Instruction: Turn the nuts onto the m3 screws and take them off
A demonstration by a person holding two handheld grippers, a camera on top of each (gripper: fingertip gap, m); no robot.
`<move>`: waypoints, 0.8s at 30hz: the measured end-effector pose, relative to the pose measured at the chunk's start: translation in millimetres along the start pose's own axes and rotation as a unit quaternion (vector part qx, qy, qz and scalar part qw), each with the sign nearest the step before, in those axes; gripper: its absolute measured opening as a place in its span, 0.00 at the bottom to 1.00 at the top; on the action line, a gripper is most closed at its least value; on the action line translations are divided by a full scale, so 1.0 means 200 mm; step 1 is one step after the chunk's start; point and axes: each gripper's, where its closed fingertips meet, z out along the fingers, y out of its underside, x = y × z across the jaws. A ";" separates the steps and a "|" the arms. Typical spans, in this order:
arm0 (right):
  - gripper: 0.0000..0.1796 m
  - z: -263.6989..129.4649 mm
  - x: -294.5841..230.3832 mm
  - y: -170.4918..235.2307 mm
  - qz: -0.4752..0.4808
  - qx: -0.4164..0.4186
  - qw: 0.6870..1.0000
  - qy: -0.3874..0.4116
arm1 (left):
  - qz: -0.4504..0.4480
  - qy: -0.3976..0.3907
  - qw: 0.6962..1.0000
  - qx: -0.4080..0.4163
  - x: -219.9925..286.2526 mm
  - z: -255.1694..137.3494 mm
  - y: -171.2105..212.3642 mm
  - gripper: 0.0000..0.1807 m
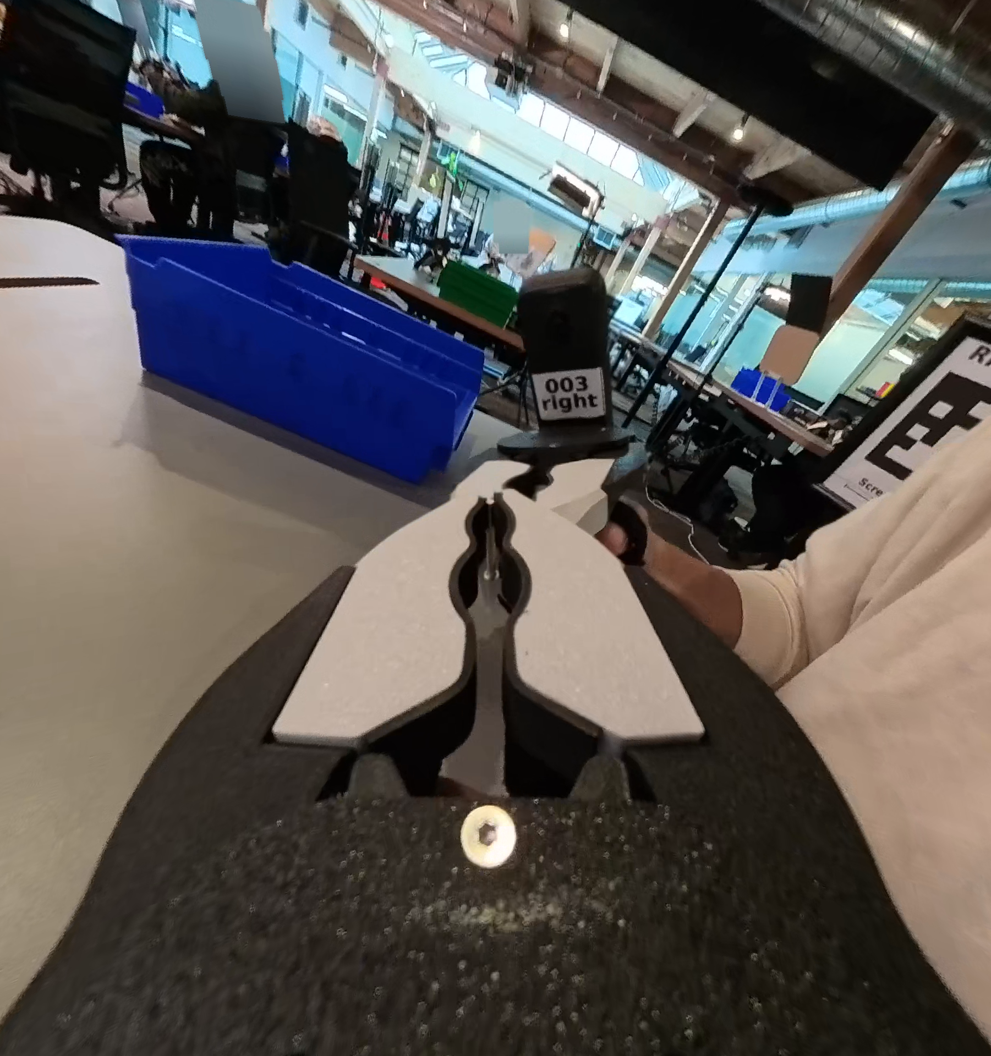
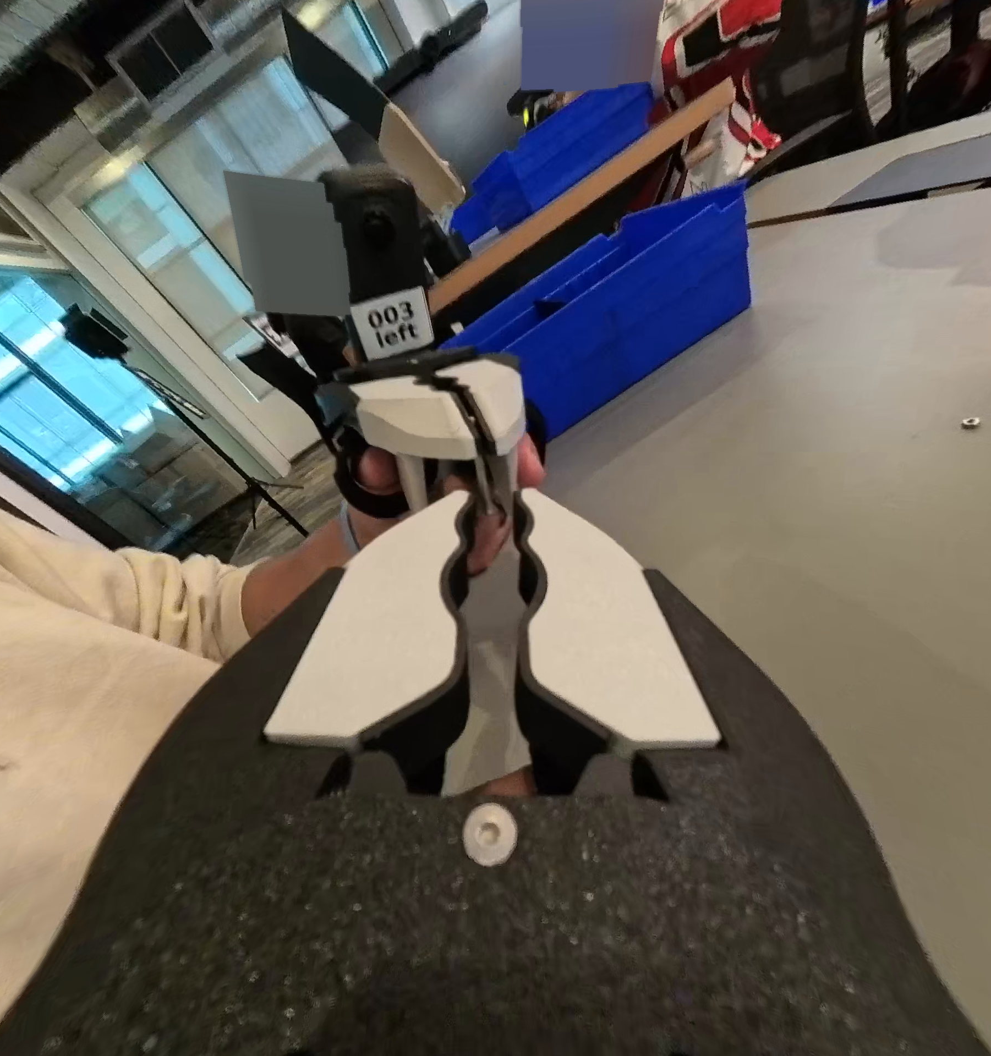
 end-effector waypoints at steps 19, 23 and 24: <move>0.02 -0.02 -0.02 0.01 -0.067 -0.038 0.997 -0.010 | 0.004 -0.009 1.000 -0.006 0.01 0.00 0.00 0.05; 0.02 -0.05 0.05 0.03 -0.082 -0.021 0.996 0.015 | 0.017 -0.064 0.997 -0.025 -0.04 -0.11 0.03 0.22; 0.02 -0.07 0.07 0.03 -0.080 -0.009 0.997 0.016 | 0.027 -0.086 0.996 -0.019 -0.06 -0.15 0.04 0.22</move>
